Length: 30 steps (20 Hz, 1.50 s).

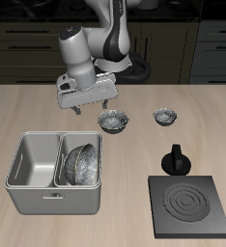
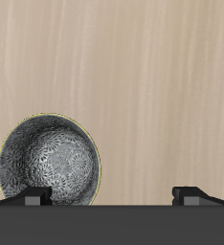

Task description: Place the largest bowl in the left side of the drainer and the medium bowl in the right side

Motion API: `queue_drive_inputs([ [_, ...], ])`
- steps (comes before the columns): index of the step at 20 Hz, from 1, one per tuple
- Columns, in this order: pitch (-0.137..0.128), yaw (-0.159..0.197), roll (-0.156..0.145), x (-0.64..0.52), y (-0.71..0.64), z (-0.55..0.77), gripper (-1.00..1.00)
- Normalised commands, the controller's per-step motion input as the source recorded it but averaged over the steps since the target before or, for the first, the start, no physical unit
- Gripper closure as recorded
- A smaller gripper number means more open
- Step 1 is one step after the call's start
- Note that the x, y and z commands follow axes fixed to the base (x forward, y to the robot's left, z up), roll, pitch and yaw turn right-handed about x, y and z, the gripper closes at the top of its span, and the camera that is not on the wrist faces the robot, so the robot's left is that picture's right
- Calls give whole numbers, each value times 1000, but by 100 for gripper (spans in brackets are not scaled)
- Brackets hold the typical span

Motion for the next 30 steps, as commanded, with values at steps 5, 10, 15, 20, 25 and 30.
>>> queue_drive_inputs([
  [5,40,-17,-70,15,11,-332,-100],
  [10,17,-21,-191,-10,198,-225,-100],
  [15,11,-36,37,-39,248,-117,-100],
  [20,59,15,89,26,221,-255,100],
  [25,42,-9,29,-5,36,-193,100],
  [30,4,0,15,-64,-37,12,100],
])
